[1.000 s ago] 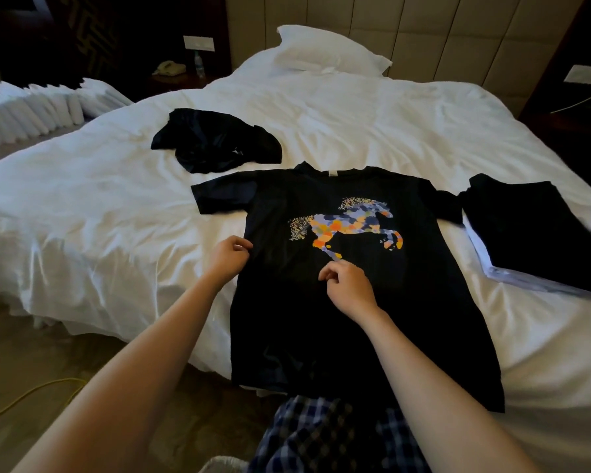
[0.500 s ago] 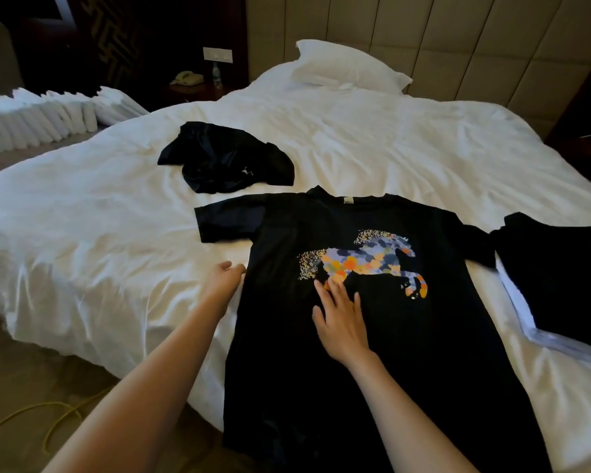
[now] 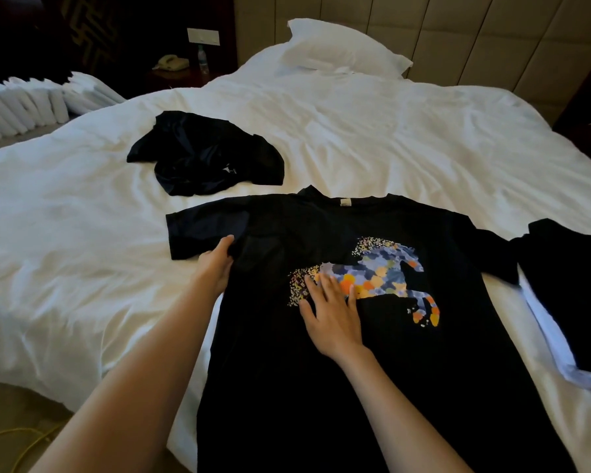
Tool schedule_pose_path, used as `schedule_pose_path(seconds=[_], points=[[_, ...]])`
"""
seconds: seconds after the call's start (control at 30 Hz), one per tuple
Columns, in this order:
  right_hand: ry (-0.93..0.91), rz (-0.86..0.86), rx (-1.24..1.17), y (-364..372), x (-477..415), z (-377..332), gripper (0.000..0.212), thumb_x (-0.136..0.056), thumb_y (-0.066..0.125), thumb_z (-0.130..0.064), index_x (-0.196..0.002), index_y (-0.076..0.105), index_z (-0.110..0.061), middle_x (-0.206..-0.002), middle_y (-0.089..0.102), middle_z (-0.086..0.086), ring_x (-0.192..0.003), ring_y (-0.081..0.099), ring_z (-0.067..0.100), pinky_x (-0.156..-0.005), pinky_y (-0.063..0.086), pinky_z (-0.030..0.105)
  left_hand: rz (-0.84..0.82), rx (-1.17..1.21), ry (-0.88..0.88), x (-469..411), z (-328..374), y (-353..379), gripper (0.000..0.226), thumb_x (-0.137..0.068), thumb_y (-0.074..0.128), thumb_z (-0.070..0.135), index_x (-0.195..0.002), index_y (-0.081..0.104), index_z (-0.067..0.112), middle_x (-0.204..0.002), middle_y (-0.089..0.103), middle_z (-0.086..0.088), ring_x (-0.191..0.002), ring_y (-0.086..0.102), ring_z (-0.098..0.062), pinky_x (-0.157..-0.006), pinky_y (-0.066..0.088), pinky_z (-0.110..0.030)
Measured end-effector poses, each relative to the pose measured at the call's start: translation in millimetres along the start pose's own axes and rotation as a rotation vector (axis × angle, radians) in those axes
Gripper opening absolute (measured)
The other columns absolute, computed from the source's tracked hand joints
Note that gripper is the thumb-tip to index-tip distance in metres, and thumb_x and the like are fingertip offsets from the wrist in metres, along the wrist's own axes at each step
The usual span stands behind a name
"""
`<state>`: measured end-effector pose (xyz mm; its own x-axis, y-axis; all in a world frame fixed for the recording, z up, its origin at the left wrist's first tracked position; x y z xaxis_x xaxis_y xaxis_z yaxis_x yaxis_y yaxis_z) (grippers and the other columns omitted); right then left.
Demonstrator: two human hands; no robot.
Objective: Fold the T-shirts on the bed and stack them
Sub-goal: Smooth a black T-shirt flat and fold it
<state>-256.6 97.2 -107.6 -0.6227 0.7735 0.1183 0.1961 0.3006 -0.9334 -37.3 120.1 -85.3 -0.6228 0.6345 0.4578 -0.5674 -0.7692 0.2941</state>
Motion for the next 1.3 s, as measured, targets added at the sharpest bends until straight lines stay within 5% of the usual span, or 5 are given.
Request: schedule_pose_path(seconds=[0.17, 0.43, 0.63, 1.1, 1.3], points=[[-0.016, 0.016, -0.094, 2, -5, 6, 0.051, -0.102, 0.021, -0.042, -0.151, 0.011, -0.029, -0.160, -0.004, -0.003, -0.145, -0.013, 0.008, -0.111, -0.020, 0.035, 0.288, -0.551, 0.313, 11, 13, 26, 0.047, -0.103, 0.030, 0.030, -0.130, 0.044, -0.007, -0.135, 0.047, -0.022, -0.125, 0.042, -0.036, -0.100, 0.032, -0.036], [0.115, 0.091, -0.937, -16, -18, 12, 0.047, -0.102, 0.035, -0.033, -0.148, 0.026, -0.027, -0.153, 0.030, 0.000, -0.144, 0.018, 0.020, -0.117, 0.013, 0.033, -0.005, -1.274, 0.770, 54, 3, 108, 0.042, -0.102, 0.029, 0.030, -0.097, 0.058, -0.001, -0.106, 0.062, -0.021, -0.099, 0.058, -0.036, -0.079, 0.042, -0.038], [0.349, 0.200, -1.779, -41, -25, 51, 0.051, -0.095, 0.050, -0.026, -0.143, 0.038, -0.013, -0.134, 0.054, 0.012, -0.107, 0.060, 0.022, -0.075, 0.051, 0.028, -0.462, -1.903, 0.787, 63, -62, 147, 0.038, -0.100, 0.031, 0.029, -0.123, 0.054, 0.010, -0.134, 0.049, -0.016, -0.127, 0.040, -0.034, -0.104, 0.031, -0.043], [0.576, 0.240, -0.983, -64, -51, 40, 0.099, -0.074, 0.074, -0.046, -0.146, 0.016, -0.009, -0.143, 0.039, 0.014, -0.127, 0.043, 0.032, -0.092, 0.040, 0.036, -0.515, -1.922, 0.750, 79, -39, 101, 0.062, -0.091, 0.052, 0.032, -0.143, 0.026, 0.010, -0.136, 0.034, -0.015, -0.125, 0.038, -0.032, -0.099, 0.037, -0.036], [0.457, 0.186, -0.460, -51, -42, 32, 0.044, -0.086, 0.063, -0.032, -0.126, 0.053, -0.014, -0.127, 0.052, 0.010, -0.113, 0.053, 0.028, -0.091, 0.048, 0.039, -0.424, -1.786, 0.610, 91, -26, 53, 0.033, -0.091, 0.053, 0.027, -0.114, 0.040, 0.008, -0.086, 0.046, -0.001, -0.081, 0.049, -0.021, -0.057, 0.037, -0.025]])
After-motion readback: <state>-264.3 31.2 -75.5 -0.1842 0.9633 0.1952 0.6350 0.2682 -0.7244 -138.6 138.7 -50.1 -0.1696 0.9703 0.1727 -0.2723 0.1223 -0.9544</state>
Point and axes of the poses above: each hand's wrist, its own x-axis away from the middle knuckle, its own y-axis out of the palm, z = x × y, the point moved 1 cm from there along -x, towards the middle knuckle
